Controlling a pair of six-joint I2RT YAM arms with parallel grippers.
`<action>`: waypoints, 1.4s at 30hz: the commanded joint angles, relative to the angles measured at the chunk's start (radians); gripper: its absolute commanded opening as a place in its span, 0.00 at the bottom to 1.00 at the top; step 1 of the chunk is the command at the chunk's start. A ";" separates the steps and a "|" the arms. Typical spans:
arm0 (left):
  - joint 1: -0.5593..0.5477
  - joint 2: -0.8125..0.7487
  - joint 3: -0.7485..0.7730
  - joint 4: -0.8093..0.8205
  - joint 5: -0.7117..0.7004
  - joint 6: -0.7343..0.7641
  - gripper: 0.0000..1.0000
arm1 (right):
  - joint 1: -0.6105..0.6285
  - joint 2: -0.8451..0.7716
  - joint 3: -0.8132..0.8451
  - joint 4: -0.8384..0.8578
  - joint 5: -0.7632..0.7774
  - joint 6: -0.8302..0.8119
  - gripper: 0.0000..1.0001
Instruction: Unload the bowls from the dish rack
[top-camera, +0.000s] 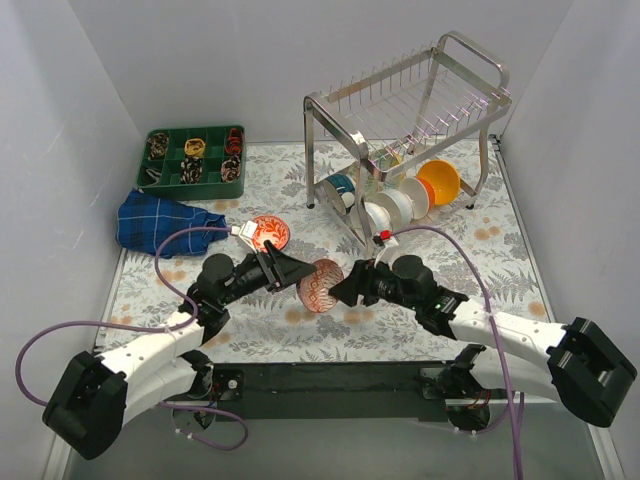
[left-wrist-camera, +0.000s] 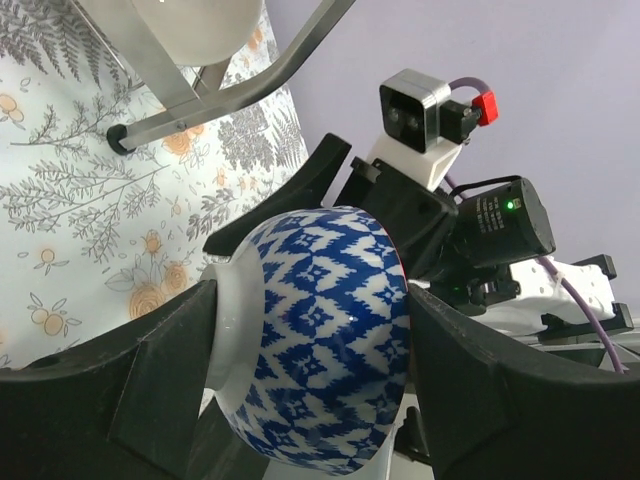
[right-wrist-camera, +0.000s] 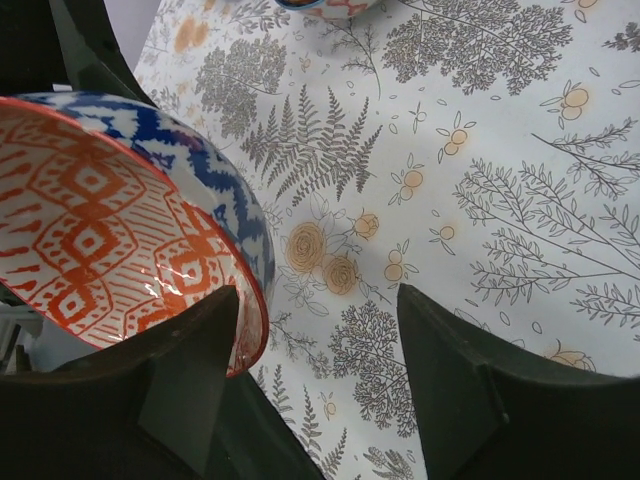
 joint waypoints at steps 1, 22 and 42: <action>-0.022 0.017 -0.028 0.132 -0.030 -0.019 0.00 | 0.030 0.041 0.063 0.087 0.038 0.008 0.65; -0.073 0.006 0.214 -0.488 -0.295 0.536 0.98 | 0.055 0.042 0.187 -0.439 0.305 -0.039 0.01; -0.508 0.324 0.378 -0.668 -0.915 0.645 0.70 | 0.112 0.189 0.339 -0.636 0.362 0.016 0.01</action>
